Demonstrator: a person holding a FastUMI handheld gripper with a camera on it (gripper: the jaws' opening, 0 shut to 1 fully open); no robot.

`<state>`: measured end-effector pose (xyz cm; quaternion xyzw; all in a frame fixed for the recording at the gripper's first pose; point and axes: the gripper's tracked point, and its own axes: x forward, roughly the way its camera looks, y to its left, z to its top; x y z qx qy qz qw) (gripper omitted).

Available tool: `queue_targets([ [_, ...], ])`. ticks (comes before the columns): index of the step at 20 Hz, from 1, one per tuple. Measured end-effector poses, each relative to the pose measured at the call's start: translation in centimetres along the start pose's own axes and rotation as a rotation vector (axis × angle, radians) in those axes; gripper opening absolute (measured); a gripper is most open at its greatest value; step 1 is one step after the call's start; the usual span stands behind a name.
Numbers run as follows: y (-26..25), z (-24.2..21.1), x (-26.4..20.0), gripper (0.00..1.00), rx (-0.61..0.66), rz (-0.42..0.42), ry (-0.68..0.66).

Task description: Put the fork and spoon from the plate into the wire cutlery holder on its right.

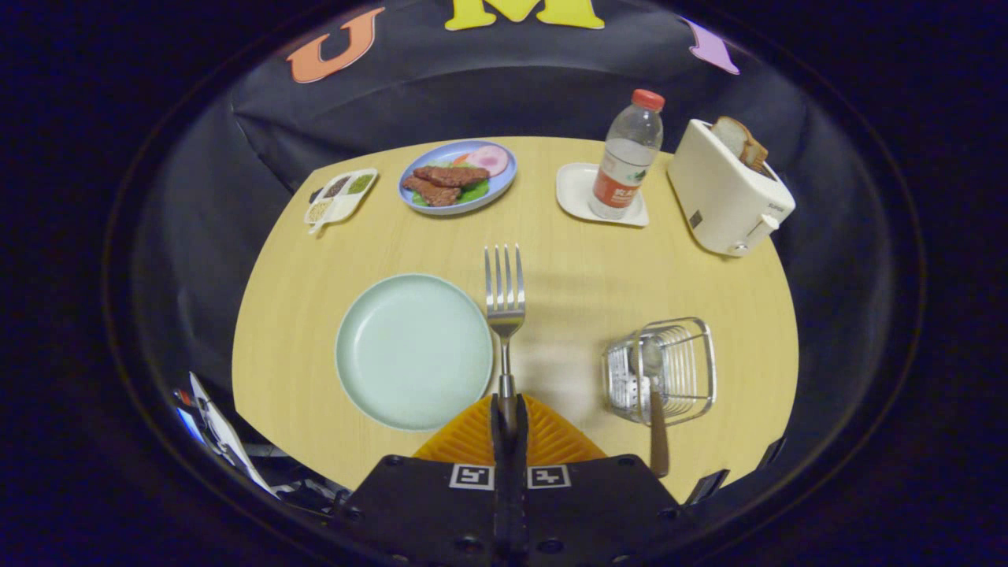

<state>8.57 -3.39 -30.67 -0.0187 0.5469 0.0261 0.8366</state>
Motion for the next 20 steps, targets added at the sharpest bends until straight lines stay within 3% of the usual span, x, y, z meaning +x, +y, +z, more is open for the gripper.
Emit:
queue_targets([
  [10,-10.3,-0.6,-3.3,0.01,0.11,-0.003,0.032],
  [15,-11.9,-3.2,-3.5,0.01,0.179,0.059,0.166],
  [20,-13.3,-4.1,-3.1,0.01,0.133,0.063,0.271],
])
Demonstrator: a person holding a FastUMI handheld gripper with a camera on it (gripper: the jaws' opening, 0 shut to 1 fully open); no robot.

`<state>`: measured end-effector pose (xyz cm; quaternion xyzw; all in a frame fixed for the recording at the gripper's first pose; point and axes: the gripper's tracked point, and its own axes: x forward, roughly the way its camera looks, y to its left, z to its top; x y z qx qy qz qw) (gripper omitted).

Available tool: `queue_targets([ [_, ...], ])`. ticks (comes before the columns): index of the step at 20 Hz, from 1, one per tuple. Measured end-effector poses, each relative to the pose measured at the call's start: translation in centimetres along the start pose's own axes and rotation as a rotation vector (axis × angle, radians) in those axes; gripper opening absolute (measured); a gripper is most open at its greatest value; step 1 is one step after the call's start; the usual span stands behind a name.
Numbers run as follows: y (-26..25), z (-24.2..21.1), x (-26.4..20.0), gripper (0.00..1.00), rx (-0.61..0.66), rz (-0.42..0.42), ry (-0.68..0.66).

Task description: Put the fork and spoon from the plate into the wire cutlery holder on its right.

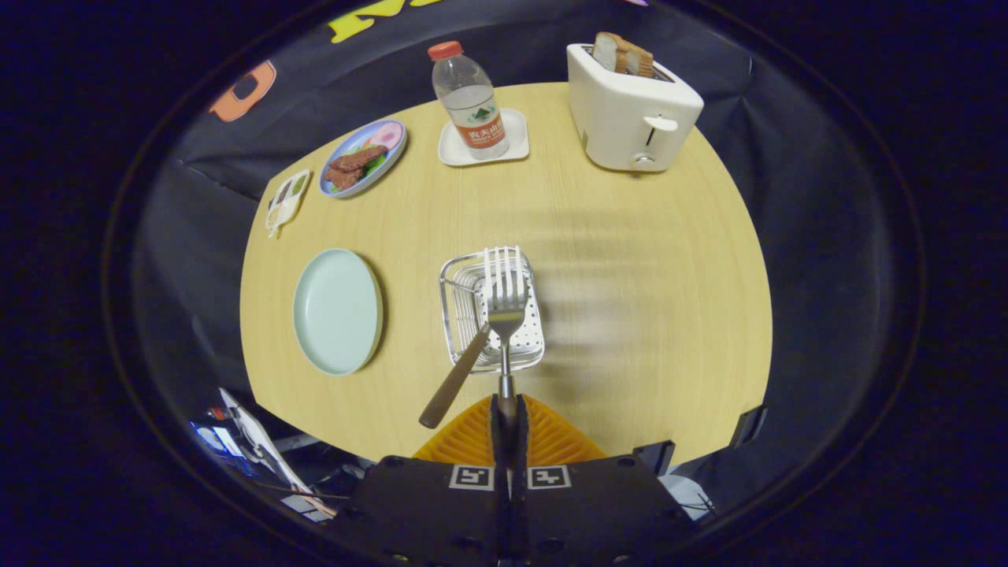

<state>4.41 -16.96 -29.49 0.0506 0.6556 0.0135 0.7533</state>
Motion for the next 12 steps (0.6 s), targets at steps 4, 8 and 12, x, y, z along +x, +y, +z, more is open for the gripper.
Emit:
queue_targets([
  [4,0.2,-0.1,0.8,0.01,-0.048,-0.004,0.082],
  [8,0.6,0.4,1.5,0.02,-0.022,-0.008,0.116],
  [12,0.6,0.4,1.6,0.03,-0.023,-0.015,0.137],
])
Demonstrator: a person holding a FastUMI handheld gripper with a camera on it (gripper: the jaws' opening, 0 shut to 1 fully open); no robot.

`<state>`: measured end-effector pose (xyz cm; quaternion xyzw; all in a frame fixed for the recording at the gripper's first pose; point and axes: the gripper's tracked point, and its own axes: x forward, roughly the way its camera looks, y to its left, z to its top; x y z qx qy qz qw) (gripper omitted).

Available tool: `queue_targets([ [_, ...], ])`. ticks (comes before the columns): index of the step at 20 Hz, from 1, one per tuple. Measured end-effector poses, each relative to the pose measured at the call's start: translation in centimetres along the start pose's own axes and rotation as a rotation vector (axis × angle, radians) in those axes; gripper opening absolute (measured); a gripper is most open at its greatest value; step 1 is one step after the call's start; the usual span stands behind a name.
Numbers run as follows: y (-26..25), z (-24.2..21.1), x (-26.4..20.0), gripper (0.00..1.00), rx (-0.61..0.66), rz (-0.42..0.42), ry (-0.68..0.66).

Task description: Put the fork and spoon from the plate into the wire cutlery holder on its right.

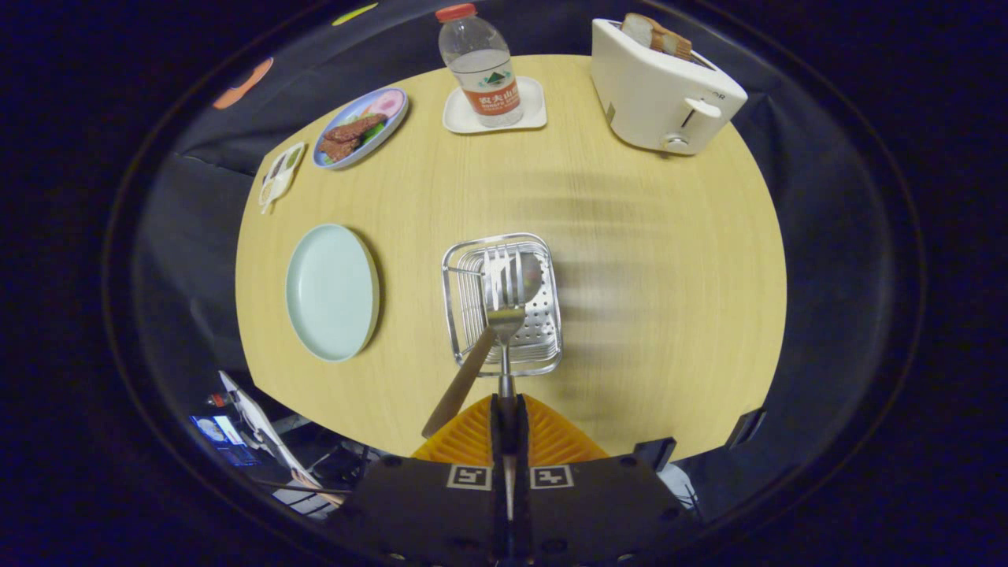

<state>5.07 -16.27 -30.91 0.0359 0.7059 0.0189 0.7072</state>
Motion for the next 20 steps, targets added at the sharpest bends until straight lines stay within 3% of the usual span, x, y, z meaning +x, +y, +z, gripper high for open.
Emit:
queue_targets([
  [5,-0.3,0.2,0.3,0.05,0.032,-0.007,0.016],
  [13,0.4,2.1,-1.1,0.09,0.032,-0.014,-0.066],
  [17,1.3,2.7,-1.9,0.03,0.034,0.005,-0.115],
  [19,1.8,3.0,-2.8,0.13,0.045,0.018,-0.138],
  [20,1.8,3.0,-2.9,0.12,0.043,0.017,-0.155],
])
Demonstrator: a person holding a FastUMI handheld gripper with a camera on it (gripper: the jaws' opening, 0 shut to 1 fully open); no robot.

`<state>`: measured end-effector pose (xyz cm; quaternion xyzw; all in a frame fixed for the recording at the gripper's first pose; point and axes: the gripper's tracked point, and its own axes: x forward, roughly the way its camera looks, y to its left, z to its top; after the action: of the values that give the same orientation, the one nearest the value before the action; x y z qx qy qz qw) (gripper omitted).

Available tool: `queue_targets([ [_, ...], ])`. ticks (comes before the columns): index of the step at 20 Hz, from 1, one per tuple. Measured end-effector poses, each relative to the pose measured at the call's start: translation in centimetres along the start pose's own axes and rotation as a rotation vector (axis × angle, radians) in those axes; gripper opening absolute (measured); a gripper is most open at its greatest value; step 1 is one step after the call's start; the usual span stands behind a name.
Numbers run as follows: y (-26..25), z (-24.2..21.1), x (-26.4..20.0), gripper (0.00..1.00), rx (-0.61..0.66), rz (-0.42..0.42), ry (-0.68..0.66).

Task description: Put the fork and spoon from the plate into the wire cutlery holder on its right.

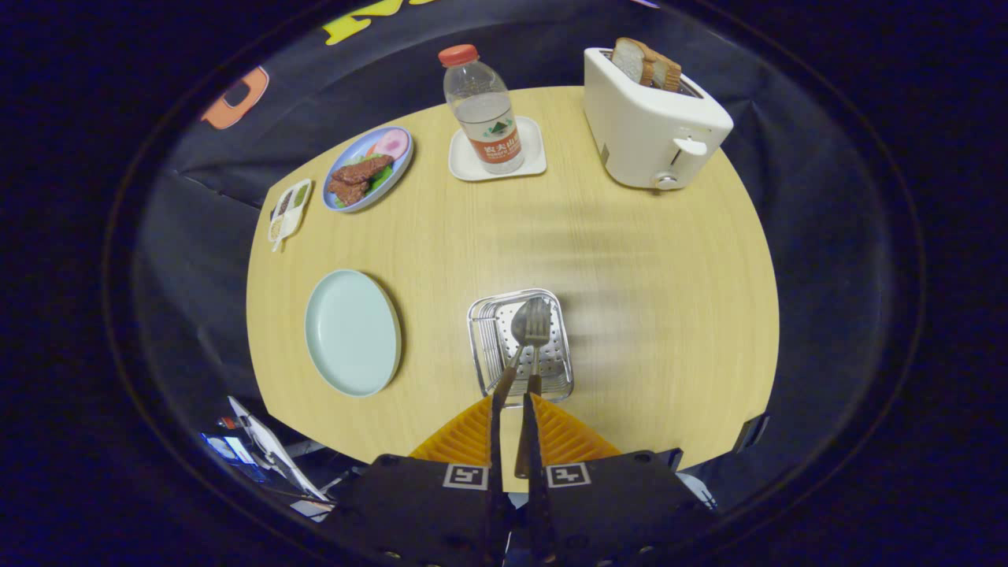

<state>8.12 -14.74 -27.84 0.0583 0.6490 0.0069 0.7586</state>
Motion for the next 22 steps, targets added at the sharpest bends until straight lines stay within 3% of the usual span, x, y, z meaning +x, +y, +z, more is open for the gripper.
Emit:
queue_targets([
  [5,2.3,0.7,-2.7,0.23,-0.059,0.008,-0.14],
  [6,2.9,0.8,-3.4,0.32,-0.073,0.004,-0.179],
  [11,6.8,-0.4,-6.8,0.36,-0.134,-0.024,-0.315],
  [13,8.2,-0.9,-8.1,0.43,-0.159,-0.039,-0.379],
  [22,13.2,-3.1,-17.0,0.6,-0.144,-0.04,-0.794],
])
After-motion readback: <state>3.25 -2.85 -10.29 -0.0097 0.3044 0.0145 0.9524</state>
